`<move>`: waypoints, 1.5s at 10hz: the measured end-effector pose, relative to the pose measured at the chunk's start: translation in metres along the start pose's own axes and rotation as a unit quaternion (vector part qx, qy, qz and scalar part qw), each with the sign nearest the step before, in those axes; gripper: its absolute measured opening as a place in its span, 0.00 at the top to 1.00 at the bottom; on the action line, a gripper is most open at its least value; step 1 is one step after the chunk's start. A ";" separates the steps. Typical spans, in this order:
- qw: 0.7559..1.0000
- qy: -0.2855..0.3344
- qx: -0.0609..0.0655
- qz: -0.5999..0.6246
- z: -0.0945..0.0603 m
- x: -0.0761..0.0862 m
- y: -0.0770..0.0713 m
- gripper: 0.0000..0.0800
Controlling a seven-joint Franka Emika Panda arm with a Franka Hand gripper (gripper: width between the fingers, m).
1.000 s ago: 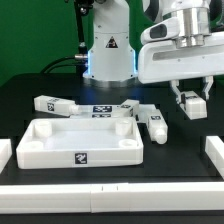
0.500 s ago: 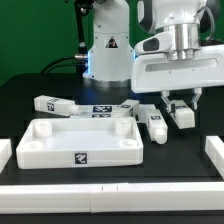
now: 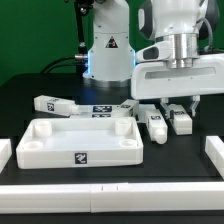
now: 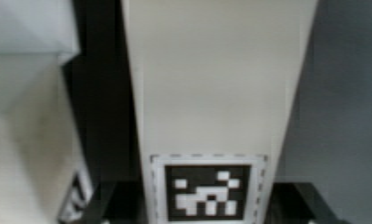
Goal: Assemble desk
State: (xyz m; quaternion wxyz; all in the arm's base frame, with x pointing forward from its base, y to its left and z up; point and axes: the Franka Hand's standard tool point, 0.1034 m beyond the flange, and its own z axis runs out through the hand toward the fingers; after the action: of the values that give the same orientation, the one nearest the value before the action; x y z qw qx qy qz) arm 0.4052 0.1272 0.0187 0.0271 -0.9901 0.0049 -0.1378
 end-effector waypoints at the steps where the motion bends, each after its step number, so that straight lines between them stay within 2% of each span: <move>1: 1.000 -0.001 -0.001 -0.003 0.000 0.000 0.002 0.64; 2: 1.000 -0.001 0.000 -0.001 0.000 0.000 0.001 0.64; 4: 1.000 -0.003 0.003 0.006 0.000 -0.009 -0.020 0.64; 5: 1.000 -0.001 0.002 0.006 0.000 -0.011 -0.024 0.64; 9: 1.000 -0.002 0.001 0.005 0.001 -0.011 -0.021 0.64; 10: 1.000 -0.004 0.001 0.004 0.001 -0.011 -0.021 0.41; 11: 1.000 -0.013 0.003 -0.002 -0.008 -0.005 -0.019 0.26; 12: 1.000 -0.019 0.006 -0.007 -0.021 0.008 -0.013 0.26; 13: 1.000 -0.019 0.007 -0.010 -0.033 0.022 -0.001 0.20; 15: 1.000 -0.013 0.000 -0.016 -0.037 0.036 0.029 0.19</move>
Offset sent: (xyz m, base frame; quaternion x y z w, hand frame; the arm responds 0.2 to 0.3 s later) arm -0.0111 0.0336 -0.0030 -0.0219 0.0073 0.0396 0.9989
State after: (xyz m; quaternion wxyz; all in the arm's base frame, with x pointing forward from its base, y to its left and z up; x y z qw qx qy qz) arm 0.4302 0.0952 0.0621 0.0249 -0.9918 -0.0110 -0.1249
